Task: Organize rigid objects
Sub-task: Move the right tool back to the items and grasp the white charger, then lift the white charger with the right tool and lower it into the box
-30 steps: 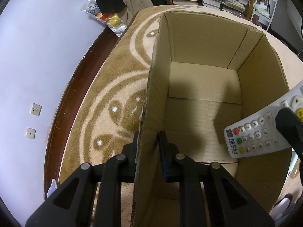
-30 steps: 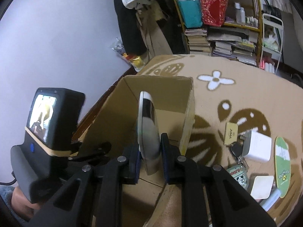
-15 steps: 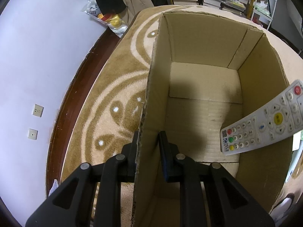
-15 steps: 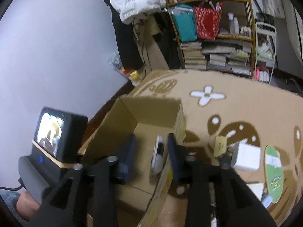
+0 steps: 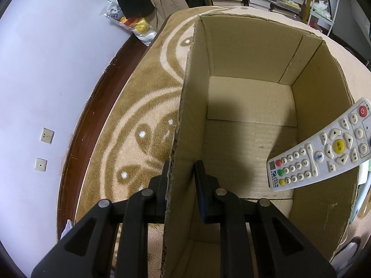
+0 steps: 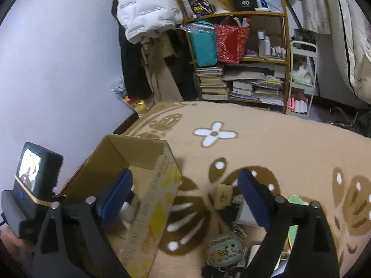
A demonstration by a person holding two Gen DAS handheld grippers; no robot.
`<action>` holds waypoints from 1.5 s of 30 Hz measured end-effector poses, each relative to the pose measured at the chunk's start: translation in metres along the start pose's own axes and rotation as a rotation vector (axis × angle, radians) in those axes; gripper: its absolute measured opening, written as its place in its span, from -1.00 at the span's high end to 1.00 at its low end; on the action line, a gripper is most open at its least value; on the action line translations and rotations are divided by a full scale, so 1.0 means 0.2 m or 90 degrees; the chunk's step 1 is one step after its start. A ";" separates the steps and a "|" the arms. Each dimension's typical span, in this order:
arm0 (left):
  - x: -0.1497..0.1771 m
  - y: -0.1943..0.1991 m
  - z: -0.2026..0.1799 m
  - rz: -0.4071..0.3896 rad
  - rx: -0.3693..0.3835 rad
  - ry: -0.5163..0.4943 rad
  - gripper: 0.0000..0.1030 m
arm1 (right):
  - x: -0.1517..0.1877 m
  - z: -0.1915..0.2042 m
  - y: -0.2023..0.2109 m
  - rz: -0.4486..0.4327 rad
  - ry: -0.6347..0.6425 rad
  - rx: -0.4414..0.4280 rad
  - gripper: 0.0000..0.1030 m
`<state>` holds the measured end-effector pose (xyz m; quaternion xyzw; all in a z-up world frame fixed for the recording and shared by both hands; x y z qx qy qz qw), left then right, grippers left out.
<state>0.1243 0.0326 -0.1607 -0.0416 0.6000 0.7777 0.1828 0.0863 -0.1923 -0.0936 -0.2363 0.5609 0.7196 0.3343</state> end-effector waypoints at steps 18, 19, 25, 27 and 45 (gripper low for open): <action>0.00 0.00 0.00 0.000 0.000 -0.001 0.65 | 0.13 -0.38 -0.20 0.061 -0.093 0.048 -0.92; 0.00 0.00 0.00 0.000 -0.001 -0.002 0.65 | 0.13 -0.40 -0.21 0.064 -0.101 0.051 -0.92; 0.00 0.01 -0.02 -0.002 -0.007 -0.006 0.65 | 0.18 -0.50 -0.26 0.090 -0.134 0.051 -0.92; 0.00 0.00 -0.01 -0.002 -0.006 -0.006 0.65 | 0.19 -0.52 -0.27 0.097 -0.143 0.048 -0.92; 0.00 0.00 -0.02 -0.002 -0.012 -0.010 0.64 | 0.34 -0.63 -0.39 0.180 -0.210 0.052 -0.44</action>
Point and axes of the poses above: each gripper's, at about its wrist camera, not at the fingertips, and y roughly against the way its jaws point, z to its left, x to its underside, the point moved 4 cm from there along -y, roughly the way its jaws point, and after that the axes turned 1 degree about -x, right-handed, at the moved point
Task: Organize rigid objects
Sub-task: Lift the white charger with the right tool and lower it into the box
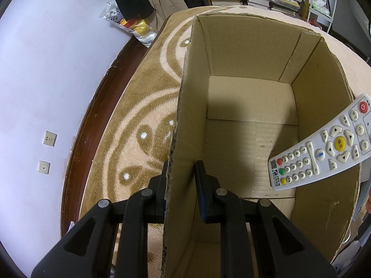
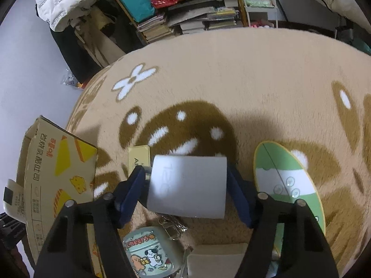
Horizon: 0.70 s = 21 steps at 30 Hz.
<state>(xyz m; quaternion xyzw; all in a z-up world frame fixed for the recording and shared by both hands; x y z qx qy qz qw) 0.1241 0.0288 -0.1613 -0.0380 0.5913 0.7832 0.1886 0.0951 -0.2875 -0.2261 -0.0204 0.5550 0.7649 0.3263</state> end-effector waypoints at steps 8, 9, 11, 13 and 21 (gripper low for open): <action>0.00 0.00 0.00 0.000 -0.001 -0.001 0.64 | 0.01 0.00 0.00 -0.001 -0.004 0.002 -0.44; 0.00 0.00 0.00 0.000 -0.001 -0.001 0.64 | 0.01 0.00 0.00 -0.001 -0.005 0.002 -0.44; 0.00 0.00 0.00 0.000 -0.001 0.000 0.64 | 0.01 0.00 0.01 -0.001 -0.005 0.002 -0.44; 0.00 0.00 0.00 0.000 0.000 0.001 0.64 | 0.01 0.00 0.01 -0.002 -0.006 0.002 -0.44; 0.00 0.00 0.00 0.000 -0.001 0.000 0.63 | 0.00 -0.01 0.00 -0.003 -0.019 -0.005 -0.46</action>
Point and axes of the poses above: each gripper's, at about its wrist camera, not at the fingertips, and y roughly against the way its jaws point, z to its left, x to its underside, the point moved 4 cm from there along -y, roughly the way its jaws point, and after that the axes turned 1 degree about -x, right-handed, at the moved point
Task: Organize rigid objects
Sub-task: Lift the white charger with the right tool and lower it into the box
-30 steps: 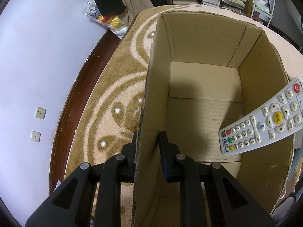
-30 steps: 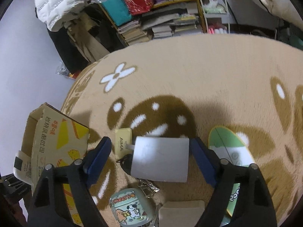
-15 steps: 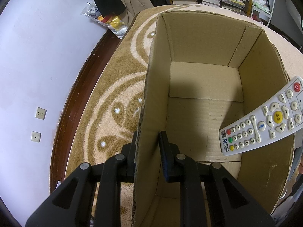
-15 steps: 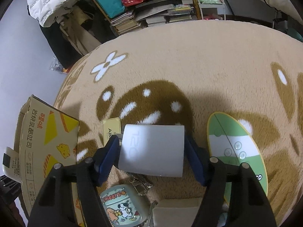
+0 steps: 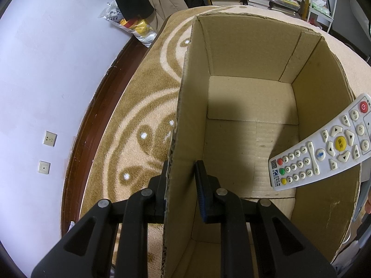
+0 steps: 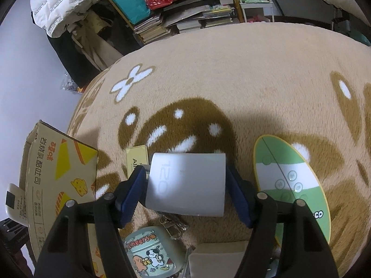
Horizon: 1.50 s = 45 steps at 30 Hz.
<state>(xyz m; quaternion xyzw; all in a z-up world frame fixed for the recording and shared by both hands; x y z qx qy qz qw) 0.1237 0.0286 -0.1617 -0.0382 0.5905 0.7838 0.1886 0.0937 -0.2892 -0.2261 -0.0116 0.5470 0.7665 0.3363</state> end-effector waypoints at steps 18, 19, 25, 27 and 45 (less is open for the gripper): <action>0.00 0.00 0.01 0.002 0.000 0.001 0.62 | 0.05 0.07 -0.01 -0.020 0.077 0.088 -0.33; 0.00 0.00 0.01 0.002 0.000 0.001 0.62 | 0.04 0.08 0.00 -0.024 0.078 0.089 -0.33; 0.00 0.00 0.01 0.001 0.000 0.001 0.62 | 0.02 0.15 0.06 -0.049 0.092 0.061 -0.33; 0.00 0.00 0.01 0.002 0.000 0.000 0.62 | 0.00 0.21 0.11 -0.063 0.103 0.044 -0.33; 0.00 0.00 0.00 -0.001 -0.017 -0.012 0.62 | -0.10 0.75 0.47 -0.157 0.188 -0.129 -0.33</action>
Point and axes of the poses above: each gripper's, at about its wrist camera, not at the fingertips, and y roughly against the way its jaws point, z to its left, x to its underside, the point moved 4 cm from there along -y, roughly the way its jaws point, and after that the axes turned 1 degree about -x, right-handed, at the moved point
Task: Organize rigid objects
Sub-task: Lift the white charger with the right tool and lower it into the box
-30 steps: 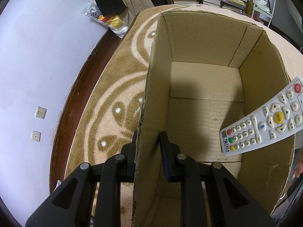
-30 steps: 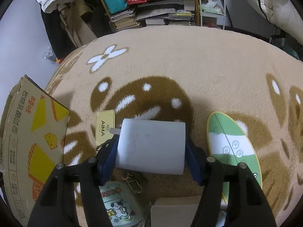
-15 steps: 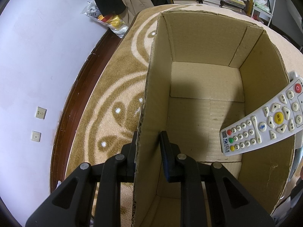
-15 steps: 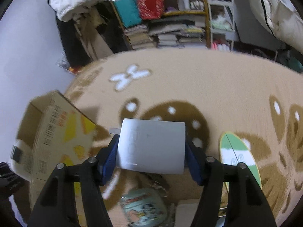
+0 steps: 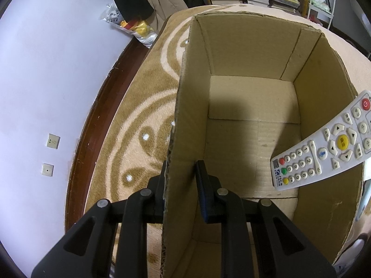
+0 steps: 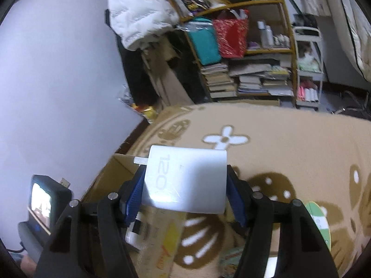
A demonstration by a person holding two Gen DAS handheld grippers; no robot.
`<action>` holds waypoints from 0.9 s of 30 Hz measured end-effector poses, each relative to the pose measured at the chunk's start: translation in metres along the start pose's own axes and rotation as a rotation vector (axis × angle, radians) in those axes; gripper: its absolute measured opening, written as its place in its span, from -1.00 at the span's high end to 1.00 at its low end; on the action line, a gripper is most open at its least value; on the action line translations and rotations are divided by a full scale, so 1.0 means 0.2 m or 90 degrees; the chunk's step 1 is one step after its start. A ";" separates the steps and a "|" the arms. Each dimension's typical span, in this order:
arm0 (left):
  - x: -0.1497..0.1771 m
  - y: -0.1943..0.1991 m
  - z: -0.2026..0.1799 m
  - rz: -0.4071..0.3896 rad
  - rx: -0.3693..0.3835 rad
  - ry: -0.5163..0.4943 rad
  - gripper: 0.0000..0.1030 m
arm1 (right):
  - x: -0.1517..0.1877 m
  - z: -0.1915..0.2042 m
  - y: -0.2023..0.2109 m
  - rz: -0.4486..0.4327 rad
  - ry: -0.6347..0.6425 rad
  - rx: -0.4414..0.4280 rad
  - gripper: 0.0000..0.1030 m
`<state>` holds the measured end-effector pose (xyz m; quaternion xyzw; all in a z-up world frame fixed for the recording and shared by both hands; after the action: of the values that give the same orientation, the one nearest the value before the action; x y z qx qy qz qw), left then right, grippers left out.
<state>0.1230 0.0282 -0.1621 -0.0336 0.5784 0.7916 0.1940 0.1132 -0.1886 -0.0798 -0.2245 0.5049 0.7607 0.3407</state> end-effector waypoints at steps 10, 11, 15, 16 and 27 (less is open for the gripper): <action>0.00 0.01 -0.01 -0.001 0.003 0.000 0.61 | 0.03 0.15 -0.08 0.041 0.052 -0.013 -0.33; 0.00 0.01 -0.01 -0.001 0.005 0.001 0.61 | 0.03 0.18 -0.10 0.049 0.059 -0.017 -0.33; 0.00 0.00 0.01 0.003 0.015 0.010 0.61 | 0.05 0.24 -0.15 0.072 0.086 -0.023 -0.33; 0.00 -0.01 0.02 0.003 0.016 0.010 0.61 | 0.06 0.26 -0.16 0.077 0.097 -0.023 -0.33; -0.02 -0.02 0.05 0.004 0.021 0.015 0.61 | 0.08 0.25 -0.23 0.112 0.108 -0.036 -0.33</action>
<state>0.1287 0.0374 -0.1611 -0.0378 0.5938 0.7821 0.1851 0.1372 -0.1254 -0.0988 -0.2523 0.5280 0.7798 0.2224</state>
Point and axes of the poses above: each gripper's, at about its wrist camera, not at the fingertips, and y roughly against the way its jaws point, z to its left, x to its underside, the point moved 4 cm from there along -y, roughly the way its jaws point, and after that the axes turned 1 degree about -x, right-handed, at the moved point
